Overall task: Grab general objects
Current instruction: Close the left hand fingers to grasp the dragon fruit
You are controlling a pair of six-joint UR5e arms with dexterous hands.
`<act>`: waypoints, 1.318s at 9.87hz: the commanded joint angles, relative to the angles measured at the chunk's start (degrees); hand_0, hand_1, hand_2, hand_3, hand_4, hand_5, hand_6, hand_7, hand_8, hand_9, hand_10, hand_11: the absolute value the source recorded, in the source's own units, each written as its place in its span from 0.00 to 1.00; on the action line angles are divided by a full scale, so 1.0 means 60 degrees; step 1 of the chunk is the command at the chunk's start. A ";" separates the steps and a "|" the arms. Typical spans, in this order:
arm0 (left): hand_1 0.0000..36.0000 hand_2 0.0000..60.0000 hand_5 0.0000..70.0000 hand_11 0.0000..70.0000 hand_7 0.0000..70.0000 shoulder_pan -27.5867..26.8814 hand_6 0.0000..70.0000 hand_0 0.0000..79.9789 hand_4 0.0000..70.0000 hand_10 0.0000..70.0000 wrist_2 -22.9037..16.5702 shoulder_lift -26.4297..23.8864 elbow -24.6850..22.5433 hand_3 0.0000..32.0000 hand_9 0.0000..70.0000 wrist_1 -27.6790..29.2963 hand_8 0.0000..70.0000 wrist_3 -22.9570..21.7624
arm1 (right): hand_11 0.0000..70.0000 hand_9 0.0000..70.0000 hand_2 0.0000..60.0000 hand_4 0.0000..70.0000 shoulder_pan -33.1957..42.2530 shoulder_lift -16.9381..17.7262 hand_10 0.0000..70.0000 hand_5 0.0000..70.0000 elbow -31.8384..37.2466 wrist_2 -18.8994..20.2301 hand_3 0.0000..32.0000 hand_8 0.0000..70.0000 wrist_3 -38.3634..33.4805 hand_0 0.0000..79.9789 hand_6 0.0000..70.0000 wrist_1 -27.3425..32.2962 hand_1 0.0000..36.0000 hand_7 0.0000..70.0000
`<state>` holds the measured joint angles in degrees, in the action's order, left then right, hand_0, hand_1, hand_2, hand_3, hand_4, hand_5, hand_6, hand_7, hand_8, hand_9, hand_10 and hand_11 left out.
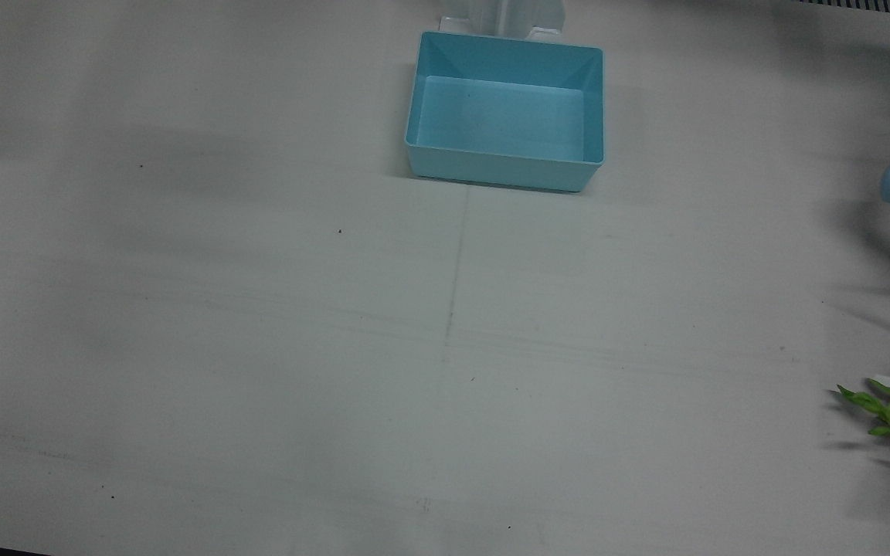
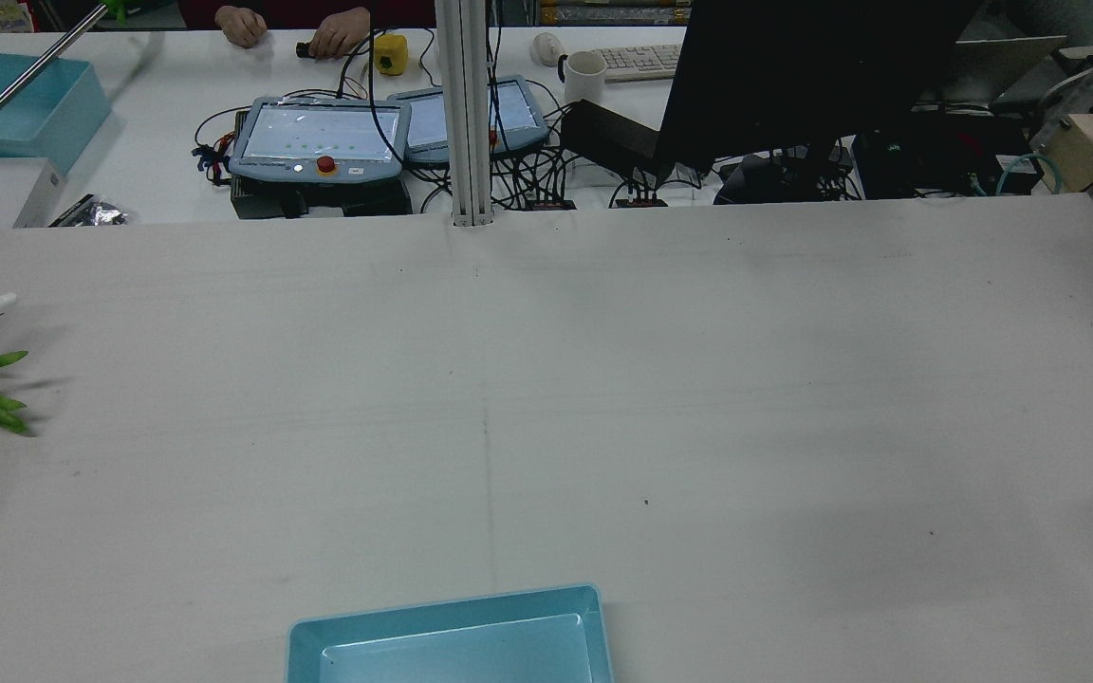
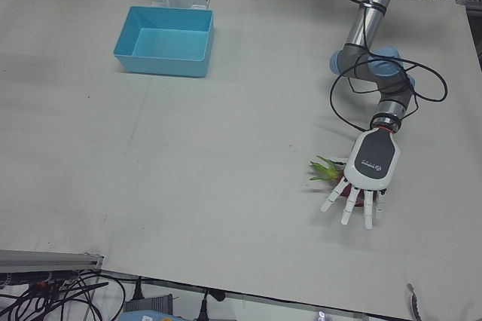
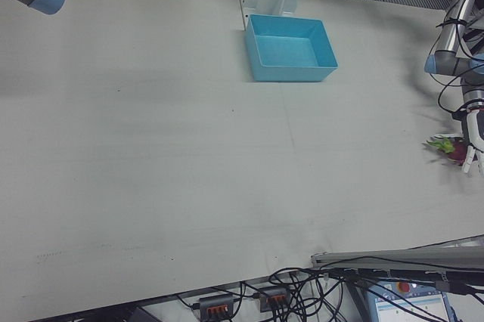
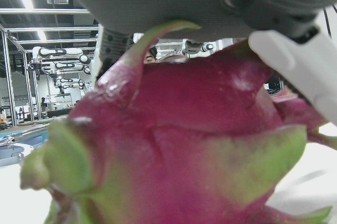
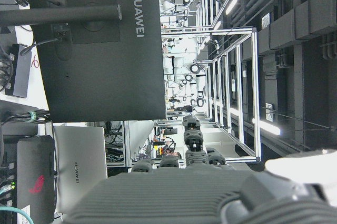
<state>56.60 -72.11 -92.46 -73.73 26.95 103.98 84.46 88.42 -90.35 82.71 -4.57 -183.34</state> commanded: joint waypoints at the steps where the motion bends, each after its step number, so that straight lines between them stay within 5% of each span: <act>1: 0.52 0.00 0.13 0.00 0.00 0.0000 0.00 0.64 0.00 0.00 0.0007 -0.0015 0.0159 1.00 0.00 0.0048 0.00 0.0130 | 0.00 0.00 0.00 0.00 0.0000 0.0000 0.00 0.00 0.0000 0.0000 0.00 0.00 0.0000 0.00 0.00 0.0000 0.00 0.00; 6: 0.44 0.00 0.40 0.00 0.02 0.0000 0.00 0.62 0.00 0.00 0.0007 -0.0044 0.0335 1.00 0.00 0.0195 0.04 0.0277 | 0.00 0.00 0.00 0.00 0.0000 0.0000 0.00 0.00 0.0000 0.0000 0.00 0.00 0.0000 0.00 0.00 0.0000 0.00 0.00; 7: 0.43 0.01 0.49 0.01 0.10 -0.0015 0.00 0.61 0.00 0.00 0.0007 -0.0059 0.0379 1.00 0.00 0.0195 0.08 0.0278 | 0.00 0.00 0.00 0.00 0.0000 0.0000 0.00 0.00 0.0000 0.0000 0.00 0.00 0.0000 0.00 0.00 0.0000 0.00 0.00; 8: 0.38 0.10 0.56 0.11 0.24 0.0000 0.08 0.60 0.00 0.06 0.0007 -0.0175 0.0524 1.00 0.04 0.0210 0.17 0.0278 | 0.00 0.00 0.00 0.00 0.0000 0.0000 0.00 0.00 0.0000 0.0000 0.00 0.00 0.0000 0.00 0.00 0.0000 0.00 0.00; 9: 0.41 0.30 0.70 0.28 0.45 0.0000 0.20 0.59 0.00 0.18 0.0007 -0.0350 0.0758 1.00 0.19 0.0181 0.29 0.0278 | 0.00 0.00 0.00 0.00 0.0000 0.0000 0.00 0.00 0.0000 0.0000 0.00 0.00 0.0000 0.00 0.00 0.0000 0.00 0.00; 10: 0.42 0.36 0.79 0.44 0.50 -0.0015 0.25 0.59 0.00 0.29 0.0007 -0.0439 0.0891 1.00 0.26 0.0195 0.35 0.0278 | 0.00 0.00 0.00 0.00 0.0000 0.0000 0.00 0.00 0.0000 0.0000 0.00 0.00 0.0000 0.00 0.00 0.0000 0.00 0.00; 11: 0.38 0.43 0.98 0.76 0.59 -0.0015 0.34 0.58 0.00 0.53 0.0007 -0.0454 0.0906 1.00 0.35 0.0195 0.42 0.0278 | 0.00 0.00 0.00 0.00 0.0000 0.0000 0.00 0.00 0.0000 0.0000 0.00 0.00 0.0000 0.00 0.00 0.0000 0.00 0.00; 12: 0.27 0.43 1.00 1.00 0.67 -0.0015 0.49 0.57 0.01 0.77 0.0007 -0.0454 0.0907 0.49 0.47 0.0224 0.52 0.0278 | 0.00 0.00 0.00 0.00 0.0000 0.0000 0.00 0.00 0.0000 0.0000 0.00 0.00 0.0000 0.00 0.00 0.0000 0.00 0.00; 13: 0.19 0.45 1.00 1.00 0.83 0.0000 0.71 0.55 0.18 0.98 0.0007 -0.0454 0.0892 0.00 0.62 0.0283 0.64 0.0278 | 0.00 0.00 0.00 0.00 0.0000 0.0000 0.00 0.00 0.0000 0.0000 0.00 0.00 0.0000 0.00 0.00 0.0000 0.00 0.00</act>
<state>56.54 -72.07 -94.95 -68.63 28.18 105.64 84.46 88.42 -90.35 82.71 -4.57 -183.34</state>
